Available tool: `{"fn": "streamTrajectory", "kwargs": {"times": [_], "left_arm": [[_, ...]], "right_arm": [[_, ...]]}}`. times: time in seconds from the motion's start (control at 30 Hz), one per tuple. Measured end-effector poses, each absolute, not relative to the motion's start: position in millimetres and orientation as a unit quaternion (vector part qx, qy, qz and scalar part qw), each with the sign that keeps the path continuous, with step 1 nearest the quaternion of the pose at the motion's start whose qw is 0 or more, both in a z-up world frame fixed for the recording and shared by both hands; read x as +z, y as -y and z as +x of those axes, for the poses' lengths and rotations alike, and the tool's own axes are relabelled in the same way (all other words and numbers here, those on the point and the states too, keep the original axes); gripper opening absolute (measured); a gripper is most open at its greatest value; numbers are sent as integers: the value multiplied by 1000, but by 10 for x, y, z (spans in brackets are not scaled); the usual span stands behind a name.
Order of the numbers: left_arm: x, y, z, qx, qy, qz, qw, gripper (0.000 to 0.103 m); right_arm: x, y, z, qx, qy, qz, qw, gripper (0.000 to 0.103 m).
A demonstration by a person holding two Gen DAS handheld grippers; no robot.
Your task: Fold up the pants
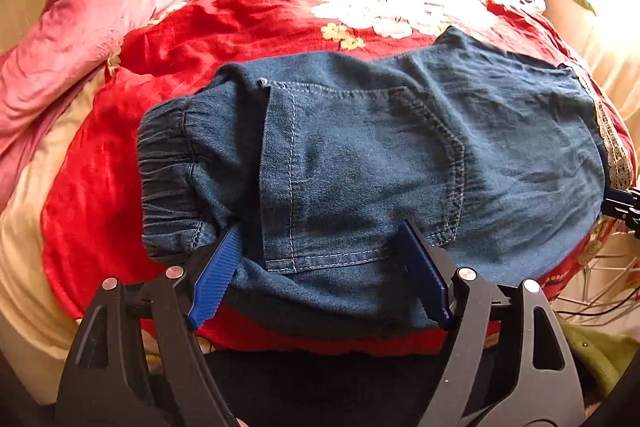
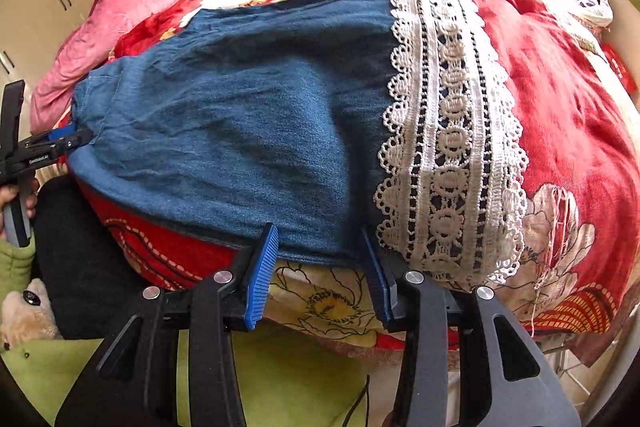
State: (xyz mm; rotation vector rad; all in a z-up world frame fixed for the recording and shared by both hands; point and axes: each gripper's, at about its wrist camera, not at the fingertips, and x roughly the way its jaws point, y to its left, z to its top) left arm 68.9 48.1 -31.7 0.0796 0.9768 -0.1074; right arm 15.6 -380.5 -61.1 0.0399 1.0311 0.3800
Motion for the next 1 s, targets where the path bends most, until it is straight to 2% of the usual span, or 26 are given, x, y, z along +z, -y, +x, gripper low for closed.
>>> {"fn": "streamTrajectory", "kwargs": {"times": [0.1, 0.17, 0.37, 0.47, 0.6, 0.67, 0.73, 0.87, 0.9, 0.93, 1.0], "left_arm": [[-96, -449, 583, -80, -445, 12, 892, 71], [36, -383, 573, -93, -429, 8, 899, 71], [272, -22, 978, -155, -412, 0, 898, 73], [248, 173, 1364, -166, -421, 13, 891, 73], [36, 342, 1901, -202, -461, -19, 864, 73], [-78, 431, 2065, -207, -469, -11, 858, 72], [-215, 507, 2240, -219, -486, -14, 846, 61], [-430, 529, 2480, -243, -510, -50, 823, 54], [-441, 549, 2490, -251, -510, -49, 821, 47], [-439, 570, 2483, -261, -509, -50, 819, 29], [-420, 633, 2448, -289, -506, -66, 810, 6]], "right_arm": [[-375, 3827, 77, 212, -449, 24, 867, 43], [-229, 3831, 89, 215, -422, 25, 880, 50], [-163, 3605, 395, 222, -408, -1, 885, 50], [-215, 3486, 507, 222, -414, -22, 882, 51], [-486, 3445, 634, 197, -457, -31, 867, 53], [-529, 3471, 608, 198, -448, -28, 871, 53], [-543, 3467, 603, 199, -446, -33, 872, 53], [-570, 3479, 624, 202, -446, -28, 872, 53], [-578, 3487, 616, 202, -445, -26, 872, 53], [-586, 3488, 619, 202, -444, -25, 872, 53], [-592, 3479, 618, 201, -444, -26, 873, 53]]}}
